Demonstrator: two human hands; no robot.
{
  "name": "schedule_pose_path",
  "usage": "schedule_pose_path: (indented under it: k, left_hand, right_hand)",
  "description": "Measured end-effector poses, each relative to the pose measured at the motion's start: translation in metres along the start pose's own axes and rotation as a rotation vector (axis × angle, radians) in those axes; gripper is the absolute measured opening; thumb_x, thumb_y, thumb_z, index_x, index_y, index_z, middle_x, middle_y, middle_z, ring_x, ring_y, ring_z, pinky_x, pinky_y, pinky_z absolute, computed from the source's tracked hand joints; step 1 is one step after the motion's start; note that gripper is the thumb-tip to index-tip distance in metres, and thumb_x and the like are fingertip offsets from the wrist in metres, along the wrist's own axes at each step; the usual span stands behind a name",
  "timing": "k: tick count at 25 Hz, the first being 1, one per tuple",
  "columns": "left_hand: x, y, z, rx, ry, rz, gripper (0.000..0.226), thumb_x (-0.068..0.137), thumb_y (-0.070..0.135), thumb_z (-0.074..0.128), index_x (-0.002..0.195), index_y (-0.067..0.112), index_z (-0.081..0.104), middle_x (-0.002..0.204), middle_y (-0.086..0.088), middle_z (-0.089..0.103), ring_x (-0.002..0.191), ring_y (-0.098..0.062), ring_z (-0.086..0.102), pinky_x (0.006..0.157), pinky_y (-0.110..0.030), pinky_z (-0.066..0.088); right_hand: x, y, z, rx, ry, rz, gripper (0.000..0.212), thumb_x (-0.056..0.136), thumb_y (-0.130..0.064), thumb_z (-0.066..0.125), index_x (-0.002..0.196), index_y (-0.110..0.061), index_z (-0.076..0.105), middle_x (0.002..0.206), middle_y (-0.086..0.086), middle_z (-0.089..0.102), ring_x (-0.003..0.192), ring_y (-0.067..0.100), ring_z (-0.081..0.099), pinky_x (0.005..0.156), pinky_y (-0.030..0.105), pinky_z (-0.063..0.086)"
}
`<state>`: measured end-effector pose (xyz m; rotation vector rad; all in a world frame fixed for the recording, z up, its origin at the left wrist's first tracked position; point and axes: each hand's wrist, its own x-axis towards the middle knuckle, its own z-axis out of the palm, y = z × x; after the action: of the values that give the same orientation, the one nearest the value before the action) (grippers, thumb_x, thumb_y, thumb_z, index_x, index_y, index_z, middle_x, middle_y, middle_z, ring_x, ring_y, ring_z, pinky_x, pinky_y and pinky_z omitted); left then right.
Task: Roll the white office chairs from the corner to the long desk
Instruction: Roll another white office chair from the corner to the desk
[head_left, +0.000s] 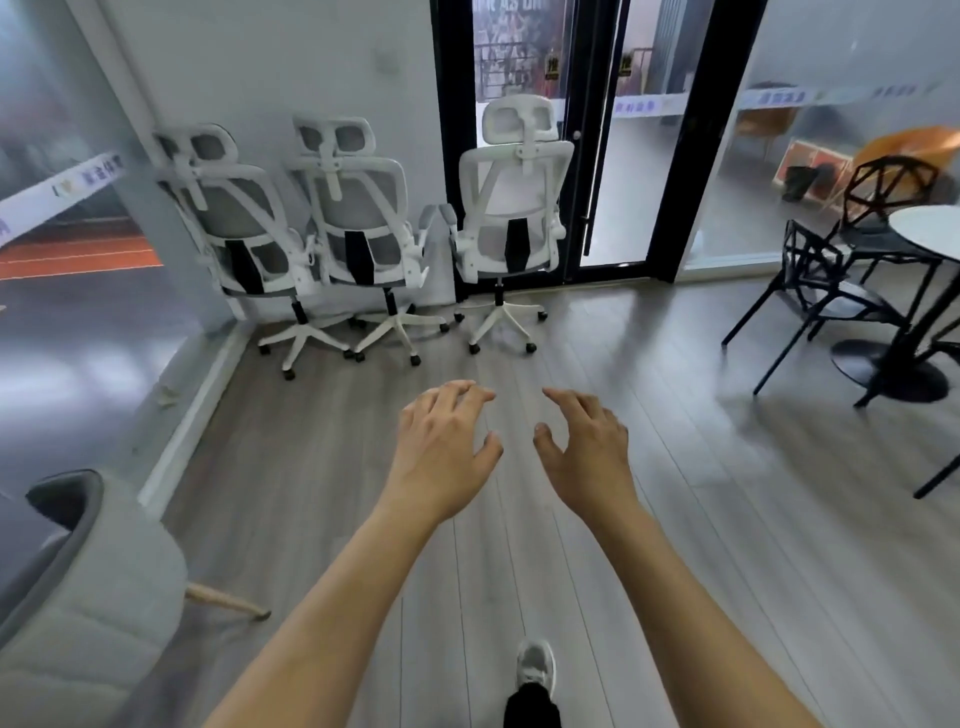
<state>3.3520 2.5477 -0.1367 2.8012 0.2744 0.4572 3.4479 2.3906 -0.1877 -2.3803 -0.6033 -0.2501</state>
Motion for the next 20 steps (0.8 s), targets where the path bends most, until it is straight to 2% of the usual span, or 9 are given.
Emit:
schedule_pose_path:
  k: [6,16,20]
  left_hand:
    - [0.230,-0.030,0.057,0.052,-0.067,0.027,0.044,0.095,0.042,0.050,0.138,0.032,0.045,0.146,0.008,0.042,0.137,-0.018,0.033,0.112,-0.039,0.026]
    - [0.562,-0.105,0.127,0.008,0.047,0.011,0.040,0.093,0.041,0.053,0.132,0.029,0.051,0.136,0.008,0.049,0.127,-0.018,0.042,0.106,-0.038,0.035]
    - [0.711,-0.148,0.163,0.009,0.059,0.025,0.040,0.093,0.040,0.054,0.131,0.030,0.052,0.135,0.006,0.050,0.126,-0.019,0.044,0.104,-0.037,0.033]
  right_hand:
    - [0.224,0.067,0.050,0.051,0.007,0.041,0.045,0.098,-0.033,0.058,0.142,-0.028,0.052,0.139,-0.003,0.054,0.124,0.022,0.053,0.109,0.041,0.031]
    - [0.571,0.130,0.116,0.032,0.029,-0.037,0.041,0.096,-0.033,0.059,0.137,-0.029,0.056,0.136,-0.002,0.056,0.122,0.024,0.053,0.102,0.040,0.034]
    - [0.716,0.154,0.159,-0.007,0.033,-0.026,0.043,0.096,-0.032,0.059,0.139,-0.028,0.055,0.137,-0.003,0.056,0.126,0.024,0.051,0.107,0.039,0.031]
